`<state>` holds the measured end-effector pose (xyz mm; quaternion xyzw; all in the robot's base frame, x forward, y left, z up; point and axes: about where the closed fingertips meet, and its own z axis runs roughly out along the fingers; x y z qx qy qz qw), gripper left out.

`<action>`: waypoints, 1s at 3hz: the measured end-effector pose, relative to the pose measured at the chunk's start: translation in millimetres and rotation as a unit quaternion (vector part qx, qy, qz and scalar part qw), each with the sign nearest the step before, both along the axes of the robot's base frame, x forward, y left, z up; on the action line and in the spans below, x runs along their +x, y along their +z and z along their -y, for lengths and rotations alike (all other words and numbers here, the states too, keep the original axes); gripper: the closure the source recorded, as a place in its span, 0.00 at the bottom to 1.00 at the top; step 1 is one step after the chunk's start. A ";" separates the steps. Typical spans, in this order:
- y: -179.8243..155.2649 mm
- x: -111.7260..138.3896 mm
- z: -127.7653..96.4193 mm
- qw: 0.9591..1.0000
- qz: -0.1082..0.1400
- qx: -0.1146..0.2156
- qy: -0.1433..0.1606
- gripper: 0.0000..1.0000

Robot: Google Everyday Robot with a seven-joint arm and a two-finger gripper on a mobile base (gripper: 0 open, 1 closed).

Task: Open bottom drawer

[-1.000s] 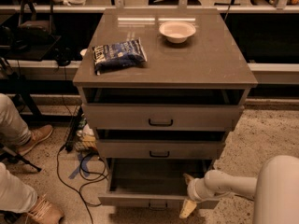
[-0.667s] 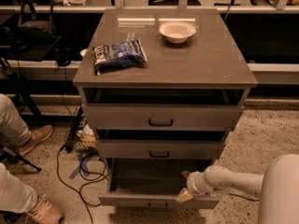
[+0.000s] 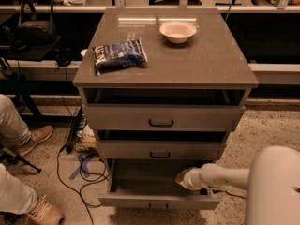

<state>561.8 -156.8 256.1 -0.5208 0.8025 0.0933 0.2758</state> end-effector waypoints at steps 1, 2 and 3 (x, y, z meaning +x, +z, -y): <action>-41.7 23.3 5.9 0.999 -0.007 -0.033 -0.026 1.00; -69.6 29.3 19.2 0.998 -0.021 -0.039 -0.044 1.00; -91.8 18.7 38.7 0.996 -0.034 -0.041 -0.075 1.00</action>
Offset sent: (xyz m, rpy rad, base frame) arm 0.0385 -0.0387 -0.1011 -0.0955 0.0716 -0.1354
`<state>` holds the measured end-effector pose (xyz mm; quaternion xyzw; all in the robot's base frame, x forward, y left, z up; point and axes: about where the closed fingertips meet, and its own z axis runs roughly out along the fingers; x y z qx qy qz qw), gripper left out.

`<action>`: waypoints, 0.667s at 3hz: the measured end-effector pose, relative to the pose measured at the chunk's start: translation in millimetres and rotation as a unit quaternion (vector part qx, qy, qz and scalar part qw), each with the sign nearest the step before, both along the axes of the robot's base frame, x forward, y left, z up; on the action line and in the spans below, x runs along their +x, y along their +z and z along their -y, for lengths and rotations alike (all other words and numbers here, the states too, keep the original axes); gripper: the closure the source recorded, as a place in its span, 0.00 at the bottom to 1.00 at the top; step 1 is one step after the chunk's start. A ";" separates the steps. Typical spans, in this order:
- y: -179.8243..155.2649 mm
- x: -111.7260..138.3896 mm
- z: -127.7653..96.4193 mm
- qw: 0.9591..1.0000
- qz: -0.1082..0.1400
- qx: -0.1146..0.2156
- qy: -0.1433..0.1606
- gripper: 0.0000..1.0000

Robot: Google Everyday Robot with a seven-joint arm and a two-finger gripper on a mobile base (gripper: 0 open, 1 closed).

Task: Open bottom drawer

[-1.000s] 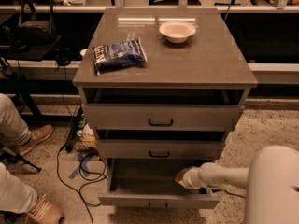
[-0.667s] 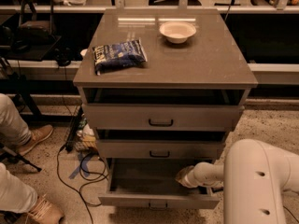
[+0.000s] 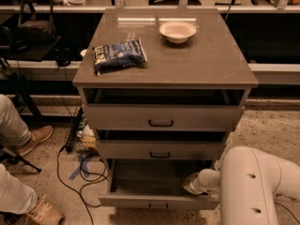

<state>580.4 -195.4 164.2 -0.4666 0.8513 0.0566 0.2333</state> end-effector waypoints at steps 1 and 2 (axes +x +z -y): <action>-9.0 -23.2 15.1 0.999 -0.007 0.000 -0.032 1.00; -11.4 -41.1 20.1 0.999 -0.012 0.001 -0.053 1.00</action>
Offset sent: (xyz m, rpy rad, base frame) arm -0.1224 -0.0252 -0.0208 0.0065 0.0743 -0.2020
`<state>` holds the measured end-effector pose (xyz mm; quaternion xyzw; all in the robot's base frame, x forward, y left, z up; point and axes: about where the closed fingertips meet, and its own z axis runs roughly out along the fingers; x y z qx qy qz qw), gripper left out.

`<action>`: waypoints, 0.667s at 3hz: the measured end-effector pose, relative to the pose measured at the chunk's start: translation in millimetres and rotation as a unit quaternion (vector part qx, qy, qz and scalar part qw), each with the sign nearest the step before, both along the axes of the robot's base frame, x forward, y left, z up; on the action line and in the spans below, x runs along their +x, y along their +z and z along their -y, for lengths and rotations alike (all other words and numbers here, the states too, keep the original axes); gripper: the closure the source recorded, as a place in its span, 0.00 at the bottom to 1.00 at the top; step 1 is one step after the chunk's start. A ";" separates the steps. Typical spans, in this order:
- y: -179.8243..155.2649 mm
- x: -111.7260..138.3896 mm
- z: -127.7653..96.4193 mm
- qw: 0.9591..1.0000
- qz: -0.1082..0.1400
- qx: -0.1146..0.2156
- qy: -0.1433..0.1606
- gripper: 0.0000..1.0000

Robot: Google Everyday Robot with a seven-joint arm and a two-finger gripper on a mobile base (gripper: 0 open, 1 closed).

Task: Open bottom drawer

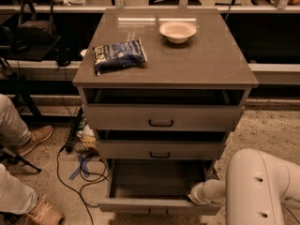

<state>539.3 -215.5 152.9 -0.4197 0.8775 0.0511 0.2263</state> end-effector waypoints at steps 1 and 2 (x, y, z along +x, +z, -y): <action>0.0 0.8 -0.1 1.000 0.000 0.000 0.000 1.00; -3.3 -30.2 -2.7 1.000 -0.014 0.003 -0.012 1.00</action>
Offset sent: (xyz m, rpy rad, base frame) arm -0.1061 0.0068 -0.0093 0.0173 0.0949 -0.0832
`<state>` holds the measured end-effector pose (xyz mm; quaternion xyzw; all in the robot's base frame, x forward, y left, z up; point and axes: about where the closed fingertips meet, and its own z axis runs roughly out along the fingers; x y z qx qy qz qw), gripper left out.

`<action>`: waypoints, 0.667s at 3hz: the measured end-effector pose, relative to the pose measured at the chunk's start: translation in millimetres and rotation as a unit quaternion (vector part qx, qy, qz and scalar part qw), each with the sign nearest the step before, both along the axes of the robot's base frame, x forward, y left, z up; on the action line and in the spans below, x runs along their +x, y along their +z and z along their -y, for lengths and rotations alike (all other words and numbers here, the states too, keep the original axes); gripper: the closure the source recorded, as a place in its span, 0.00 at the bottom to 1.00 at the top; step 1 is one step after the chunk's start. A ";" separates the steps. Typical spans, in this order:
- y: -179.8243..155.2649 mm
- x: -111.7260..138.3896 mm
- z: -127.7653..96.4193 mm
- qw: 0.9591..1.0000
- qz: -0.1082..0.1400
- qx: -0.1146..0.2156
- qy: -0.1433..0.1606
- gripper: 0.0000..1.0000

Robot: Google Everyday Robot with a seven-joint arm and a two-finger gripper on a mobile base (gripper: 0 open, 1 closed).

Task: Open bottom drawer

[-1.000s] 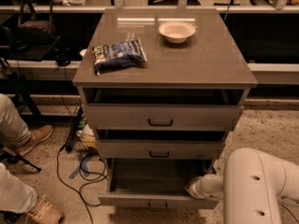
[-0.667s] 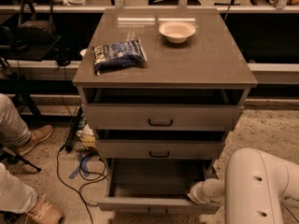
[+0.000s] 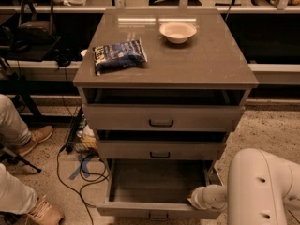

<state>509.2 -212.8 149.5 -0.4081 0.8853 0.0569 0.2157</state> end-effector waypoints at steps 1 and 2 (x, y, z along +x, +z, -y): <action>-1.2 -11.2 -1.5 1.000 -0.006 0.001 -0.005 1.00; -1.1 -38.0 -4.5 1.000 -0.017 0.005 -0.012 1.00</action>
Offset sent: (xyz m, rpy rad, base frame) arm -0.0876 0.0084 0.0012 0.0241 0.0723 -0.0511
